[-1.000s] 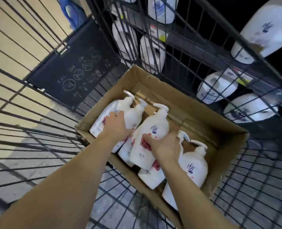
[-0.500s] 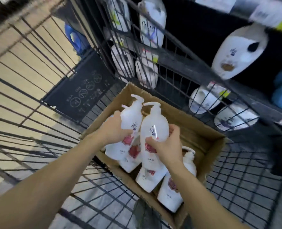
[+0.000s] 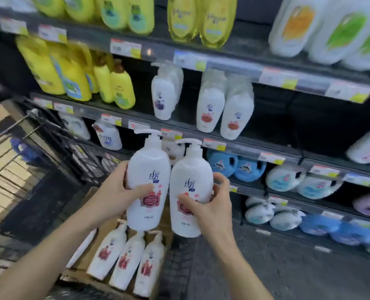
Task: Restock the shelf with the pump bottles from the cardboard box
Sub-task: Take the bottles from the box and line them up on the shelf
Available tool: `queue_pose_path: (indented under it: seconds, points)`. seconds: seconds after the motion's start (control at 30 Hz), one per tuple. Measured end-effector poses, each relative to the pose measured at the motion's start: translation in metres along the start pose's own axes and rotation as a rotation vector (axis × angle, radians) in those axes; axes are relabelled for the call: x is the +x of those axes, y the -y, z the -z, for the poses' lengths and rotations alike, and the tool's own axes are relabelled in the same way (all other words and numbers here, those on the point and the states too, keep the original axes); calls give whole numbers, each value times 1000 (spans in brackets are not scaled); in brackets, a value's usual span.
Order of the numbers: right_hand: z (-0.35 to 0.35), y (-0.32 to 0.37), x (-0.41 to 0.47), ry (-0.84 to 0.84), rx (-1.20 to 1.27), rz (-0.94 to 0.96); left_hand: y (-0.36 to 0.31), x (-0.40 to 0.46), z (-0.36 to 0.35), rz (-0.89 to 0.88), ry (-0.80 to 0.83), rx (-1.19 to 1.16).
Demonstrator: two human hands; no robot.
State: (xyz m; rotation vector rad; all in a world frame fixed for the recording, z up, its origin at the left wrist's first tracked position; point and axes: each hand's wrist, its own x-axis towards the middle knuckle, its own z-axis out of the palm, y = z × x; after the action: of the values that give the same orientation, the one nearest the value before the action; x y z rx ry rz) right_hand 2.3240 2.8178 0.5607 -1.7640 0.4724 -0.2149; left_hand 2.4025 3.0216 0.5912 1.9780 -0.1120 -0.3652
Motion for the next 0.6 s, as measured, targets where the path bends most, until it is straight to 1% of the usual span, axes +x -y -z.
queue_pose_path:
  seconds: [0.13, 0.3, 0.43, 0.6]
  points:
    - [80, 18, 1, -62, 40, 46, -55, -9, -55, -80, 10, 23]
    - [151, 4, 10, -95, 22, 123, -78, -13, -128, -139, -19, -16]
    - [178, -9, 26, -126, 19, 138, -81, -2, -164, -156, -41, -68]
    - [189, -27, 65, -159, 27, 173, -78, 37, -188, -186, -33, -110]
